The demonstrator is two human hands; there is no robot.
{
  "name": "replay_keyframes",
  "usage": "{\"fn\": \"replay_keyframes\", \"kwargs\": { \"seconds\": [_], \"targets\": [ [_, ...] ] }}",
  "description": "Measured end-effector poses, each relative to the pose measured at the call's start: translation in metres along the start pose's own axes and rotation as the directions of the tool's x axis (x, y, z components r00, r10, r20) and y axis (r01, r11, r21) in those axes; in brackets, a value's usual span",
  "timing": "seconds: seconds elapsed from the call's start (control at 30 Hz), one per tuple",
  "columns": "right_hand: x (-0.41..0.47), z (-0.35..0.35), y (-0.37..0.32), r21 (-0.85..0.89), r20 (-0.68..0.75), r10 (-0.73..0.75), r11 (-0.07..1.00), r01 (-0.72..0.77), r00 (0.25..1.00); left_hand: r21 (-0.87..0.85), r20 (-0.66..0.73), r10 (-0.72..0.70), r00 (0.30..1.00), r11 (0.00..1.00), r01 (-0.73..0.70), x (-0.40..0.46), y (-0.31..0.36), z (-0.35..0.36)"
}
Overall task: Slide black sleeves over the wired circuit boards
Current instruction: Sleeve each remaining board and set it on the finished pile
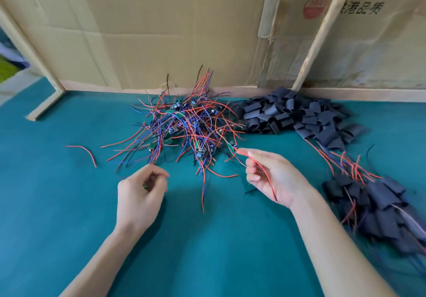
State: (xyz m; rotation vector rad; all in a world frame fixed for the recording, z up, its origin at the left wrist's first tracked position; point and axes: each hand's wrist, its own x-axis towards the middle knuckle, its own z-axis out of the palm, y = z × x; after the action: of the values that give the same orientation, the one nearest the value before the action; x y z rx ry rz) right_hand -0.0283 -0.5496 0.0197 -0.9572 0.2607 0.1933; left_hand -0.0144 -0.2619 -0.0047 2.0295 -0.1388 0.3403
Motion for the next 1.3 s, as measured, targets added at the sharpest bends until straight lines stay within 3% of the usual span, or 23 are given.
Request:
{"fn": "replay_keyframes", "kwargs": {
  "seconds": [0.13, 0.23, 0.3, 0.37, 0.47, 0.53, 0.63, 0.73, 0.8, 0.9, 1.07, 1.3],
  "targets": [
    [0.0, -0.005, 0.005, 0.049, 0.136, -0.022, 0.999, 0.015, 0.991, -0.173, 0.227, -0.113, 0.967, 0.973, 0.155, 0.007, 0.033, 0.037],
    [-0.001, -0.004, 0.01, -0.13, 0.243, -0.02, 0.99, 0.053, 0.97, -0.363, 0.472, -0.238, 0.849, 0.825, 0.432, 0.02, 0.069, 0.069],
    [-0.003, -0.001, 0.014, -0.253, 0.305, -0.026, 0.961, 0.107, 0.952, -0.384, 0.514, -0.227, 0.827, 0.802, 0.458, 0.027, 0.079, 0.083],
    [-0.003, 0.002, 0.015, -0.294, 0.299, -0.037, 0.947, 0.129, 0.954, -0.328, 0.498, -0.192, 0.846, 0.861, 0.388, 0.031, 0.077, 0.091],
    [-0.002, 0.004, 0.01, -0.266, 0.146, -0.08, 0.957, 0.117, 0.986, -0.247, 0.416, -0.182, 0.891, 0.92, 0.303, 0.031, 0.07, 0.1],
    [-0.001, 0.004, 0.006, -0.266, -0.05, -0.17, 0.952, 0.151, 0.984, -0.039, 0.317, -0.015, 0.948, 0.999, 0.029, 0.034, 0.067, 0.108],
    [-0.006, -0.005, 0.004, -0.571, -0.293, -0.445, 0.791, 0.219, 0.846, 0.253, 0.288, 0.291, 0.912, 0.896, -0.366, 0.04, 0.069, 0.119],
    [-0.015, -0.018, -0.001, -0.739, -0.368, -0.651, 0.638, 0.216, 0.664, 0.34, 0.323, 0.43, 0.843, 0.779, -0.527, 0.051, 0.071, 0.127],
    [-0.02, -0.024, -0.004, -0.854, -0.324, -0.707, 0.504, 0.128, 0.629, 0.337, 0.374, 0.449, 0.812, 0.75, -0.57, 0.057, 0.065, 0.131],
    [-0.022, -0.026, -0.005, -0.942, -0.245, -0.627, 0.335, -0.027, 0.739, 0.334, 0.435, 0.403, 0.805, 0.758, -0.56, 0.069, 0.053, 0.131],
    [-0.036, -0.031, -0.014, -0.971, -0.151, -0.438, 0.234, -0.049, 0.886, 0.336, 0.409, 0.437, 0.801, 0.744, -0.577, 0.085, 0.043, 0.124],
    [-0.048, -0.044, -0.022, -1.0, -0.008, -0.327, 0.01, -0.005, 0.945, 0.327, 0.39, 0.458, 0.799, 0.742, -0.585, 0.106, 0.034, 0.115]
  ]
}}
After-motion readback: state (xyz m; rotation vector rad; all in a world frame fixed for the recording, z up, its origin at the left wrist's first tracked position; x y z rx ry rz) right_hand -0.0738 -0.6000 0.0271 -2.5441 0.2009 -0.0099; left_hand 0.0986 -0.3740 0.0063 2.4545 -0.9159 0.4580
